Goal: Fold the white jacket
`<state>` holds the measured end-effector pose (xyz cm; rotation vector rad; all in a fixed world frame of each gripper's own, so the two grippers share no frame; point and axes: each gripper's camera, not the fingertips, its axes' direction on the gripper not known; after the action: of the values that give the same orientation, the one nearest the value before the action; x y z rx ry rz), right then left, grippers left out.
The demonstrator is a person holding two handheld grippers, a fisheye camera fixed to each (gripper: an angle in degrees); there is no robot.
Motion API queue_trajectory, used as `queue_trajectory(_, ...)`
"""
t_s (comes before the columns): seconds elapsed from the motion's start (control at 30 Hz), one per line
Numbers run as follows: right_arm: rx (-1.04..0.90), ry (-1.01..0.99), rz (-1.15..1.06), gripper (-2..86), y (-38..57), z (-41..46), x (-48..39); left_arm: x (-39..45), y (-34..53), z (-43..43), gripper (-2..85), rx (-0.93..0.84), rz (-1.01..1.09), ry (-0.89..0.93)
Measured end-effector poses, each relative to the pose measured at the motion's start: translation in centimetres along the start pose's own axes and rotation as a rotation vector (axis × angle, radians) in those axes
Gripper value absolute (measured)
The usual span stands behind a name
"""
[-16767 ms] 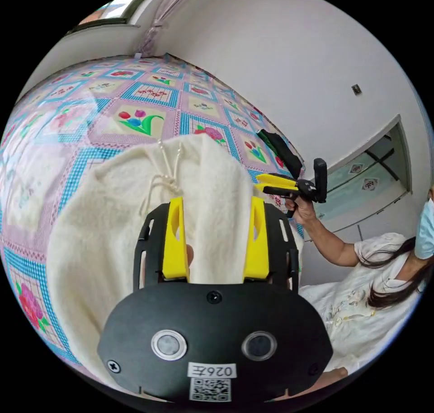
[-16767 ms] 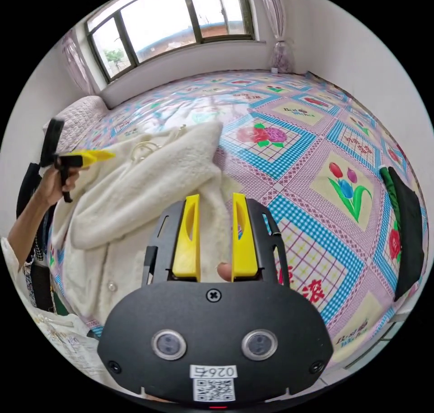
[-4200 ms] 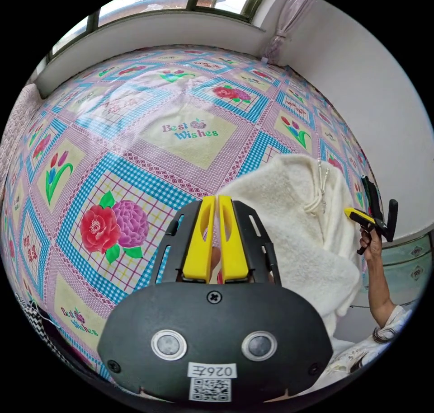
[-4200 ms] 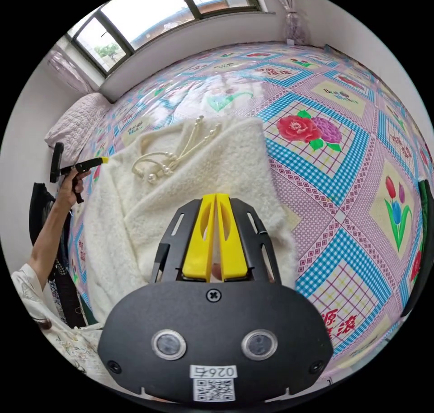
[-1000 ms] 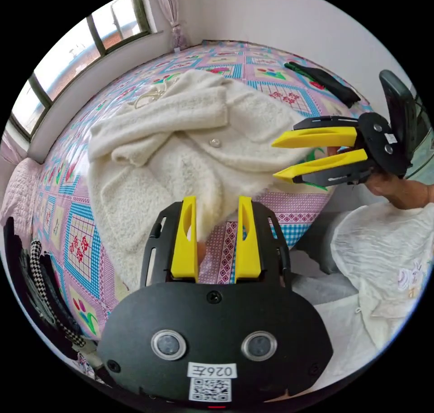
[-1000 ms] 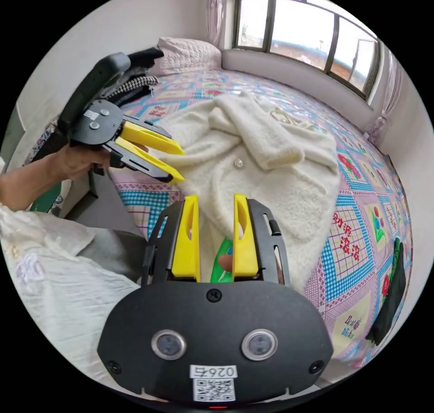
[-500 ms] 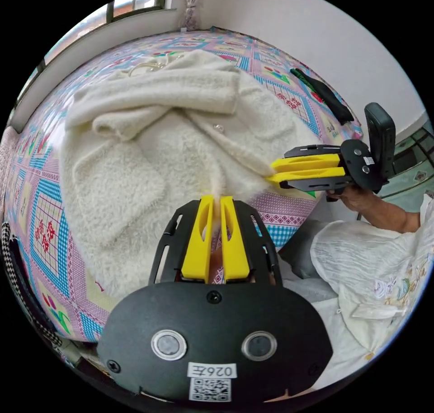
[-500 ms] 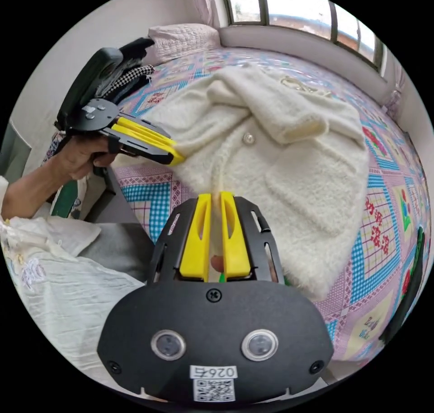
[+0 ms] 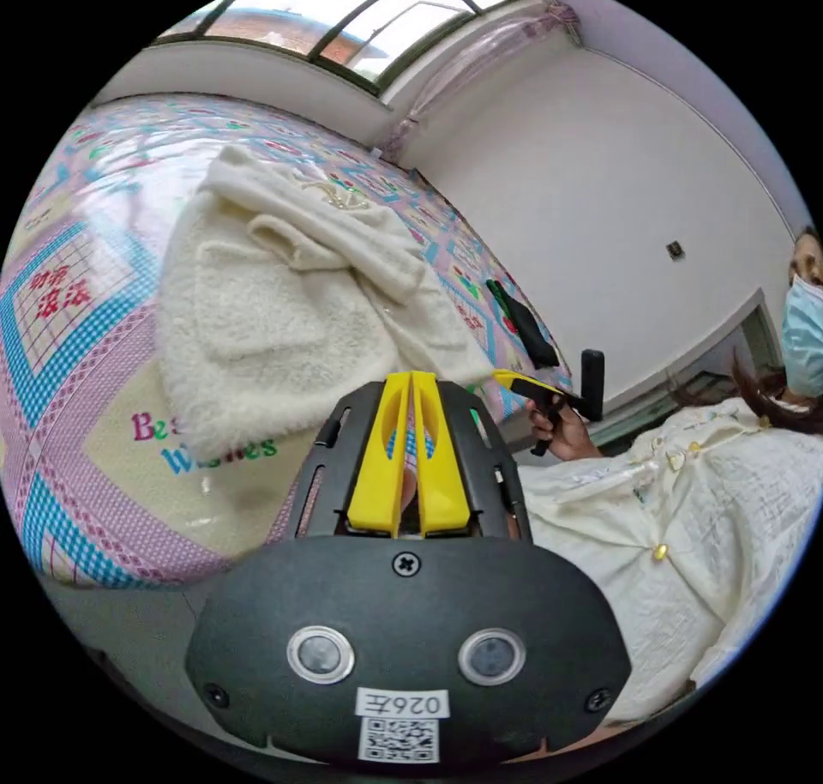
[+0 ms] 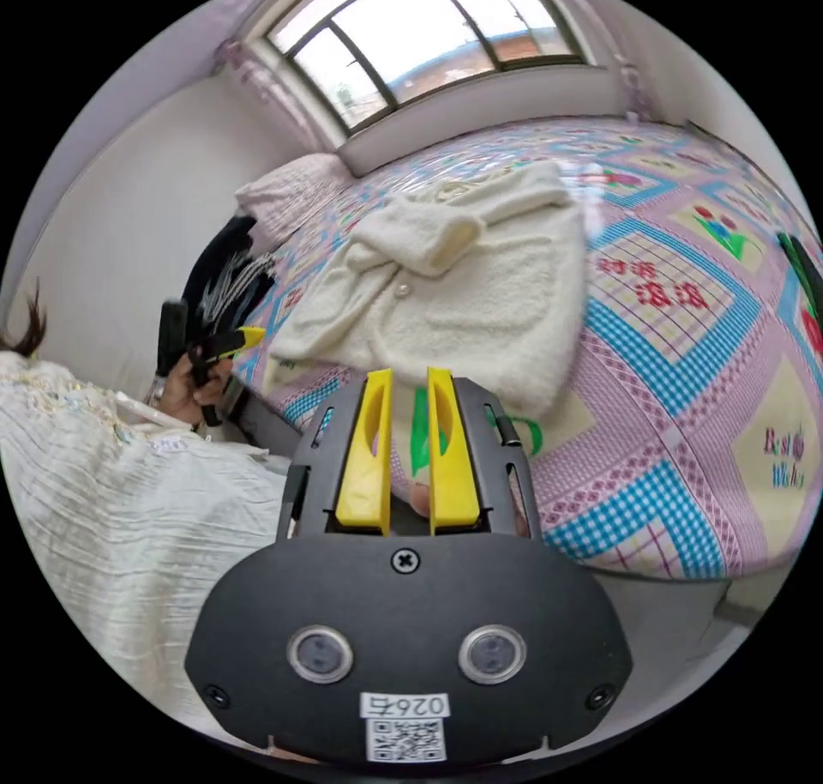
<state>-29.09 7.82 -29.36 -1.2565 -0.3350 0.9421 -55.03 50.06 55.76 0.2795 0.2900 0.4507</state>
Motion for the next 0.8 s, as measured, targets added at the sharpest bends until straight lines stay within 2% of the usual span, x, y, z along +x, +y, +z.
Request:
queue_trajectory(0.03,0.032,0.027,0.06,3.5,0.0,-1.3,1.8,-2.3,0.7,-2.3,-0.5,0.115,-0.112,-0.049)
queue_trajectory(0.13,0.08,0.099,0.196,4.7,-0.1,-3.8,6.1,-7.4,1.8,-6.0,1.0,0.258,-0.267,-0.084)
queue_trajectory(0.23,0.121,0.083,0.321,5.8,-0.1,-5.7,10.4,-9.6,1.7,-6.9,10.1,0.243,-0.286,-0.255)
queue_trajectory(0.33,0.173,-0.013,0.453,5.9,0.3,-7.1,14.6,-11.2,1.5,-6.0,18.1,0.239,-0.301,-0.238)
queue_trajectory(0.4,0.191,-0.062,0.505,6.2,0.6,-7.6,16.5,-11.9,1.1,-4.6,19.9,0.19,-0.281,-0.214)
queue_trajectory(0.53,0.176,-0.128,0.553,7.3,0.7,-8.2,19.3,-13.1,0.0,-1.0,20.1,0.062,-0.25,-0.166)
queue_trajectory(0.8,0.151,-0.246,0.594,6.4,0.8,-9.0,23.3,-15.6,-0.7,0.4,16.4,0.033,-0.253,-0.085)
